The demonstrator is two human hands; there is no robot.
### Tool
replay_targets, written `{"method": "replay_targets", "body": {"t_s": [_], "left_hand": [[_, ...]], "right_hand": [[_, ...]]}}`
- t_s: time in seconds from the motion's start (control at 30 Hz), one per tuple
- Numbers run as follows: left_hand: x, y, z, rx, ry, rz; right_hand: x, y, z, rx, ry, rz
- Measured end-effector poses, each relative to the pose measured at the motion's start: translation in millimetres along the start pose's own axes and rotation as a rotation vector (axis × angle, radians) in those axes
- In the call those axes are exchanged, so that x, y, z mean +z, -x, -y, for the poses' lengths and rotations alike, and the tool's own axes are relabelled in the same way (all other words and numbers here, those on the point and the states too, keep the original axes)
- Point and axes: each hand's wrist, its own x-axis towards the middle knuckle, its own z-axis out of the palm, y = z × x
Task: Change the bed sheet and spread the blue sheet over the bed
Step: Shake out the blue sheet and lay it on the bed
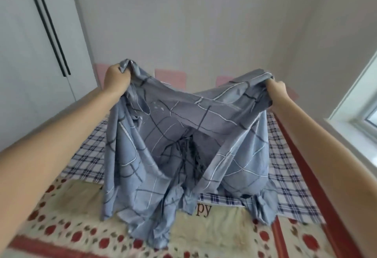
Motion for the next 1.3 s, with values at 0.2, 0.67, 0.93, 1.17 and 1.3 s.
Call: {"method": "replay_targets", "body": {"t_s": [0.2, 0.67, 0.93, 1.17, 1.3], "left_hand": [[33, 38, -11, 0.116, -0.031, 0.341], [5, 57, 65, 0.378, -0.736, 0.506], [25, 87, 65, -0.121, -0.564, 0.78], [80, 146, -41, -0.044, 0.148, 0.842], [76, 145, -48, -0.035, 0.376, 1.03]], "right_hand": [[38, 40, 0, -0.494, 0.495, 0.533], [21, 25, -40, 0.087, -0.016, 0.345], [25, 40, -48, 0.206, -0.24, 0.336], [57, 107, -54, -0.058, 0.047, 1.076], [40, 85, -50, -0.171, -0.08, 0.747]]}}
